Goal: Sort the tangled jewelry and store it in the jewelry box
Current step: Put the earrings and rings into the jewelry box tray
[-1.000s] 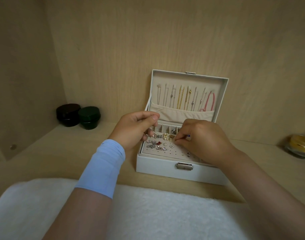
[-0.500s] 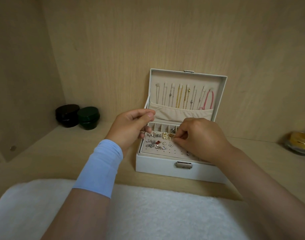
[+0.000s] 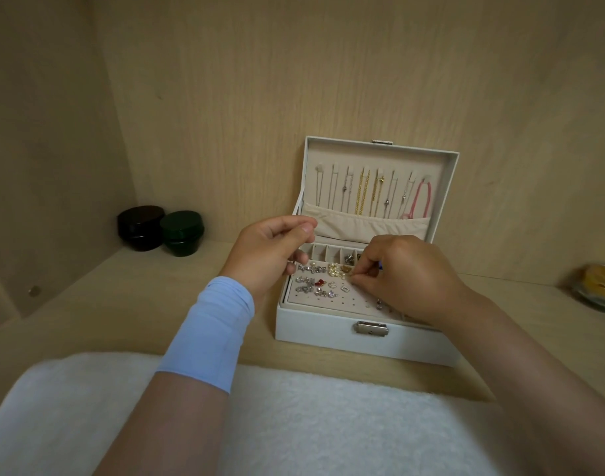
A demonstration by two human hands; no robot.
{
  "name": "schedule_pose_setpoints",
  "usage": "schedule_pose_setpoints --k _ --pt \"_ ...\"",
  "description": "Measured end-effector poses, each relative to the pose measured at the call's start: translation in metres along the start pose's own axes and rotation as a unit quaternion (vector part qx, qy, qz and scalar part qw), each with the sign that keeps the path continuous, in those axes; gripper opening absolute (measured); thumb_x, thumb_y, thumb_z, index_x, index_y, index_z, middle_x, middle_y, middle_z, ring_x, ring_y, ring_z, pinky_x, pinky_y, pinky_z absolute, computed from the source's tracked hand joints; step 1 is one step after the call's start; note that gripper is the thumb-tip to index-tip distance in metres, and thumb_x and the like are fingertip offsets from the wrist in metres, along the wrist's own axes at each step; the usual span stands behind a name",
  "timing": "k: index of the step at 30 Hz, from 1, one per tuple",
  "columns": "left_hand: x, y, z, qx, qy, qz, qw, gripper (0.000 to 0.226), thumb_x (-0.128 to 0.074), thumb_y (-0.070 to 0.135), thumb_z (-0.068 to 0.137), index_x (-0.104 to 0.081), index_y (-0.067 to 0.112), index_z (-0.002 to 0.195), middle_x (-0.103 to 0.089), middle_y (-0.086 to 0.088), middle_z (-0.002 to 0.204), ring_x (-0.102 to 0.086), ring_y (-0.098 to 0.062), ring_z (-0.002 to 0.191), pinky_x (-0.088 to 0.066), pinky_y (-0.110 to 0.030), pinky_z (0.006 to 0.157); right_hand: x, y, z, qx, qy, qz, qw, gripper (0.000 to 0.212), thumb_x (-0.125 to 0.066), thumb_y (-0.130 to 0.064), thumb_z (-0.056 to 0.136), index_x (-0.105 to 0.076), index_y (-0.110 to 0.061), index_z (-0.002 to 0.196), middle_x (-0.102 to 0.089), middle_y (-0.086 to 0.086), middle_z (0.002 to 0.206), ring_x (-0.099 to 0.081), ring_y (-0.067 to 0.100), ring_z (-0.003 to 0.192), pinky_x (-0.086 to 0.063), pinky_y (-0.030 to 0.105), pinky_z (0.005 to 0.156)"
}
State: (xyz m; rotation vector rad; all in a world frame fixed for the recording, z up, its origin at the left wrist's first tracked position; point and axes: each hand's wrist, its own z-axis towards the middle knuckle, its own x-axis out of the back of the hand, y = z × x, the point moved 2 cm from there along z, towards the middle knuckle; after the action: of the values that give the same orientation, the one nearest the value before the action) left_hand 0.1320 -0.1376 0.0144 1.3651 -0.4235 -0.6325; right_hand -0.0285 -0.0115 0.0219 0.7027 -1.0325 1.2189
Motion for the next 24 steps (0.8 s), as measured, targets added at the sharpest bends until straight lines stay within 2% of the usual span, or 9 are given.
schedule_pose_setpoints --k 3,8,10,12,14,16,19,22,24 --pt "0.000 -0.001 0.000 -0.003 -0.004 0.005 1.000 0.014 -0.063 0.015 0.095 -0.074 0.018 0.104 -0.070 0.004 0.085 -0.059 -0.010 0.063 -0.046 -0.019 0.053 0.001 -0.002 0.000 0.009 0.001 -0.010 1.000 0.009 -0.072 -0.038 0.086 -0.075 -0.032 0.081 -0.066 -0.016 0.088 -0.061 0.004 0.081 -0.046 0.024 0.063" --pt "-0.003 -0.002 0.000 -0.001 -0.027 0.010 1.000 0.015 -0.062 0.013 0.096 -0.074 0.020 0.103 -0.073 0.004 0.087 -0.060 -0.010 0.065 -0.048 -0.019 0.054 0.012 -0.001 0.001 0.028 -0.090 0.010 0.996 0.013 -0.065 -0.040 0.092 -0.077 -0.035 0.091 -0.070 -0.018 0.091 -0.062 0.005 0.087 -0.052 0.030 0.075" --pt "-0.006 -0.003 -0.001 0.003 -0.057 0.015 0.998 0.018 -0.060 0.012 0.097 -0.074 0.019 0.106 -0.074 0.005 0.088 -0.059 -0.009 0.064 -0.047 -0.018 0.054 0.014 0.003 0.001 0.028 -0.094 0.024 0.995 0.014 -0.064 -0.038 0.093 -0.077 -0.034 0.092 -0.069 -0.017 0.092 -0.062 0.005 0.088 -0.052 0.032 0.077" --pt "-0.009 -0.004 -0.002 0.007 -0.081 0.023 0.996 0.021 -0.059 0.010 0.098 -0.072 0.018 0.111 -0.075 0.005 0.088 -0.057 -0.007 0.062 -0.045 -0.018 0.053 0.015 0.006 0.003 0.005 -0.058 0.109 0.992 0.011 -0.065 -0.031 0.094 -0.075 -0.033 0.091 -0.067 -0.017 0.091 -0.061 0.000 0.079 -0.047 0.022 0.070" --pt "-0.014 -0.003 -0.004 0.006 -0.097 0.030 0.995 0.024 -0.058 0.010 0.098 -0.070 0.016 0.118 -0.074 0.005 0.084 -0.055 -0.006 0.058 -0.043 -0.017 0.051 0.018 0.003 0.004 -0.007 -0.018 0.265 0.964 0.015 -0.068 -0.022 0.094 -0.074 -0.033 0.101 -0.069 -0.013 0.089 -0.054 0.001 0.057 -0.041 0.015 0.060" --pt "-0.020 -0.002 -0.005 -0.007 -0.114 0.033 0.993 0.026 -0.061 0.011 0.096 -0.066 0.017 0.122 -0.072 0.004 0.079 -0.054 -0.007 0.053 -0.042 -0.018 0.048 0.022 -0.005 0.002 0.012 -0.014 0.382 0.924 0.024 -0.071 -0.014 0.091 -0.075 -0.029 0.110 -0.073 -0.008 0.091 -0.048 0.014 0.050 -0.042 0.021 0.054" --pt "-0.029 0.000 -0.005 -0.031 -0.112 0.022 0.993 0.024 -0.065 0.014 0.093 -0.061 0.016 0.117 -0.072 0.000 0.076 -0.054 -0.011 0.051 -0.042 -0.020 0.046 0.024 -0.009 0.002 0.037 -0.020 0.407 0.912 0.019 -0.074 -0.010 0.088 -0.079 -0.023 0.101 -0.076 -0.012 0.085 -0.051 0.025 0.055 -0.048 0.030 0.056" --pt "-0.033 -0.001 -0.005 -0.027 -0.096 0.011 0.995 0.019 -0.066 0.015 0.092 -0.061 0.015 0.110 -0.072 -0.003 0.075 -0.054 -0.013 0.052 -0.042 -0.022 0.047 0.027 -0.001 0.003 0.019 -0.022 0.436 0.900 0.019 -0.077 -0.009 0.084 -0.080 -0.021 0.099 -0.078 -0.006 0.088 -0.069 0.032 0.074 -0.058 0.039 0.074" --pt "-0.034 -0.003 -0.004 -0.019 -0.091 0.001 0.996 0.014 -0.066 0.014 0.093 -0.062 0.015 0.107 -0.073 -0.003 0.076 -0.053 -0.013 0.051 -0.041 -0.021 0.046 0.029 0.005 0.002 0.007 -0.020 0.458 0.889 0.019 -0.078 -0.008 0.082 -0.080 -0.021 0.096 -0.077 0.000 0.084 -0.063 0.025 0.061 -0.056 0.031 0.061"
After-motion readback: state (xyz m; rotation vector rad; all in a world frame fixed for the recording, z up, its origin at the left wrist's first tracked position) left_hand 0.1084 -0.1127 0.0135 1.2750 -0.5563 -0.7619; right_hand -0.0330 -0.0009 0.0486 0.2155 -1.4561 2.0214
